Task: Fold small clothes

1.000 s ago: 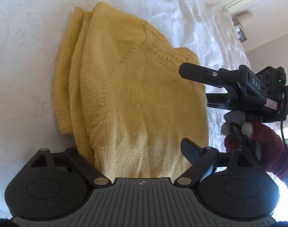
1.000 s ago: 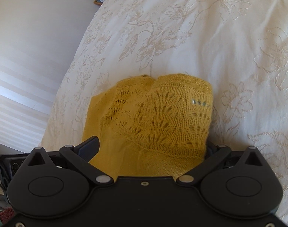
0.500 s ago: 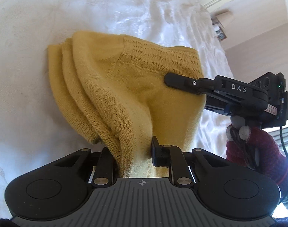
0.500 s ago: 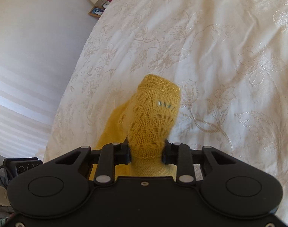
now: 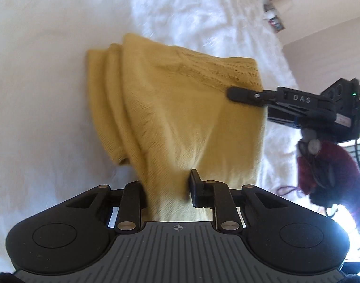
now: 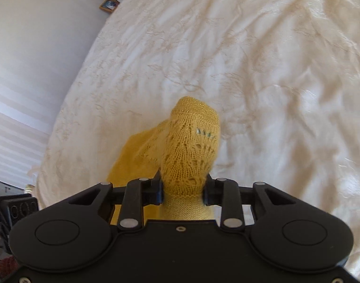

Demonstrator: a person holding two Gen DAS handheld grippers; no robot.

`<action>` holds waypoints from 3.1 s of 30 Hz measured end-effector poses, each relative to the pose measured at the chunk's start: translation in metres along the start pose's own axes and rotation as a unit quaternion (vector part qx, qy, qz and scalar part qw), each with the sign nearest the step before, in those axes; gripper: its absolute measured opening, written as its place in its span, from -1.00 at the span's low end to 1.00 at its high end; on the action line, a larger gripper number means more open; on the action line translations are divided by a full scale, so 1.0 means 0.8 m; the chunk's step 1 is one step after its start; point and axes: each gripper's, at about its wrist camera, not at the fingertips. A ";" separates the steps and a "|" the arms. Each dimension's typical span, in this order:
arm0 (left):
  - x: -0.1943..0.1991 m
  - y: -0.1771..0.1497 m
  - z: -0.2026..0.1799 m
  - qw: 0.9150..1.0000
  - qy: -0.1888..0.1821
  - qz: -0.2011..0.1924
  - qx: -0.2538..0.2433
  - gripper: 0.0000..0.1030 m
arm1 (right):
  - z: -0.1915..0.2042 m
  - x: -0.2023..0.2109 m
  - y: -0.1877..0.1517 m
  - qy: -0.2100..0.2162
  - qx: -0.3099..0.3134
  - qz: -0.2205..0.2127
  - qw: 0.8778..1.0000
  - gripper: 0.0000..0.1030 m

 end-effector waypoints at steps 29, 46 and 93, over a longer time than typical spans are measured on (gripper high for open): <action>-0.068 0.056 -0.043 0.956 0.220 -0.139 -0.132 -0.14 | 0.002 0.050 -0.077 -0.037 0.108 -0.057 0.992 0.92; -0.054 0.073 -0.007 0.953 0.271 -0.121 -0.057 0.51 | -0.035 -0.048 -0.012 -0.113 0.120 -0.012 0.986 0.99; 0.109 -0.035 -0.185 0.917 0.266 -0.260 -0.141 0.97 | 0.075 0.166 -0.091 -0.111 0.140 -0.116 0.977 0.98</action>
Point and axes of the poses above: each gripper's, at about its wrist camera, not at the fingertips, and x roughly against the way its jaws point, z to its left, y to its top, and after that the axes turned 10 degrees about -z, right-handed
